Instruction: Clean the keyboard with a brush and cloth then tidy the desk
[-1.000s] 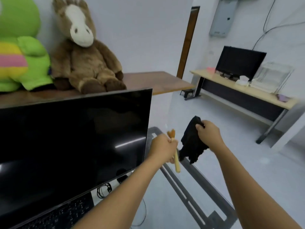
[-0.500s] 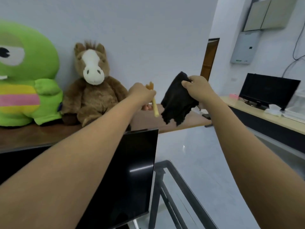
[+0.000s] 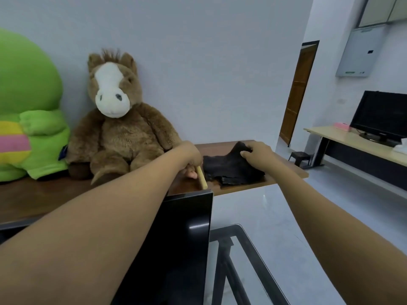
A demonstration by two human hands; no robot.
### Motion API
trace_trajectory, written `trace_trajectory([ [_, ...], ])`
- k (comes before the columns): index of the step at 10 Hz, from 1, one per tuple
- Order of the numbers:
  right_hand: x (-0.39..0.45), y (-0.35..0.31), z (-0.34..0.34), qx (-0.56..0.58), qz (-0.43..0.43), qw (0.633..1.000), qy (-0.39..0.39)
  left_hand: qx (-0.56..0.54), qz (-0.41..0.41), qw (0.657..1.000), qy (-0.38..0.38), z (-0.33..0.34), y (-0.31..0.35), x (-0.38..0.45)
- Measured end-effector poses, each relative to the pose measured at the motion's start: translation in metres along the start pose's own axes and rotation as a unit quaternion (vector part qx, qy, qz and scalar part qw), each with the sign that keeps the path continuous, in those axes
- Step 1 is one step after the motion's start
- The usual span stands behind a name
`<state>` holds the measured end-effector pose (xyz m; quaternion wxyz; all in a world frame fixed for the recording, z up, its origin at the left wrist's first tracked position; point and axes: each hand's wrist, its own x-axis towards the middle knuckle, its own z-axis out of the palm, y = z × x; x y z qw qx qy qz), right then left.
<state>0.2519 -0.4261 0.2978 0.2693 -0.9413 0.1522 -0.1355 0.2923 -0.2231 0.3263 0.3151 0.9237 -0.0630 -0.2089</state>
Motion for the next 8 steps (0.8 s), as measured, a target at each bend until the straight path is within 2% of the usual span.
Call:
trace_trajectory([
  [1,0.003,0.005,0.005,-0.095,-0.005,0.995,0.012,0.004,-0.007,1.000,0.017,0.005,0.002,0.006],
  [2,-0.002,0.007,0.011,-0.194,-0.066,0.974,0.100,-0.006,-0.008,1.000,0.008,0.008,0.006,0.009],
  [3,-0.001,0.003,0.012,-0.182,-0.080,0.977,0.080,-0.016,-0.007,1.000,0.019,0.011,0.005,0.010],
  [4,0.002,0.005,0.021,-0.193,-0.062,0.979,-0.007,0.005,0.047,0.995,0.083,0.014,0.002,0.010],
  [5,-0.005,0.009,0.027,-0.194,-0.062,0.979,0.007,-0.014,-0.004,0.999,0.043,0.016,0.005,0.007],
  [6,-0.004,0.011,0.023,-0.187,-0.065,0.980,0.004,-0.028,0.006,0.999,0.046,0.012,0.006,0.003],
  [7,-0.011,-0.001,0.012,-0.168,-0.075,0.983,0.016,0.021,0.100,0.988,0.114,0.006,-0.001,-0.013],
  [8,-0.023,-0.020,-0.004,-0.111,-0.066,0.991,0.023,0.015,0.118,0.989,0.090,-0.008,-0.007,-0.030],
])
